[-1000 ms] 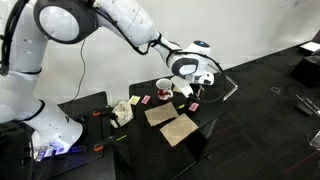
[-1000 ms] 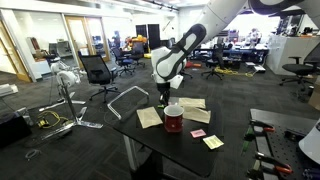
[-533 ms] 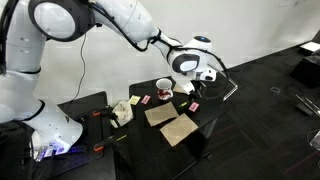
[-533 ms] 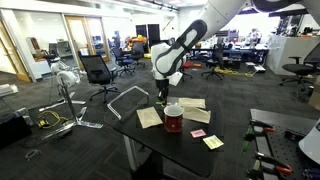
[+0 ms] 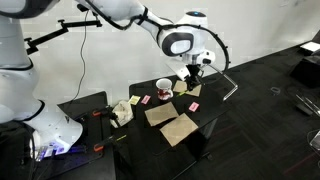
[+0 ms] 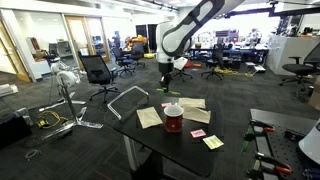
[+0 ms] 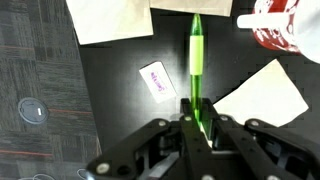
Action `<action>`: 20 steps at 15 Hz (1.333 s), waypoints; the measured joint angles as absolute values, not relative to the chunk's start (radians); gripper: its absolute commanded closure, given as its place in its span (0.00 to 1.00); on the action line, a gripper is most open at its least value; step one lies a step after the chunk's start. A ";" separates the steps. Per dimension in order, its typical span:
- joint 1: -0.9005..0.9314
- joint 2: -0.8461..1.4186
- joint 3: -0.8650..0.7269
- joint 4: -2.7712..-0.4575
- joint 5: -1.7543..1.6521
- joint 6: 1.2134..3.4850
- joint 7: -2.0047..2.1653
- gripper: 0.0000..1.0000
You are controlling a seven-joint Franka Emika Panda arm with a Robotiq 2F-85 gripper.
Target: Put the green pen inside the maroon mug
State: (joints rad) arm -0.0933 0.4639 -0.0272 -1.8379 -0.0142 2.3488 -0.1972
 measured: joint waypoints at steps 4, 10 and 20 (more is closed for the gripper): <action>-0.097 0.322 -0.020 -1.959 -0.014 2.346 -0.214 0.96; -0.095 0.146 -0.012 -2.086 -0.009 2.320 -0.273 0.86; -0.092 0.115 -0.010 -2.114 0.001 2.310 -0.290 0.96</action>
State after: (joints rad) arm -0.0924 0.1153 -0.0101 -2.1142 0.0015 2.3103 -0.2897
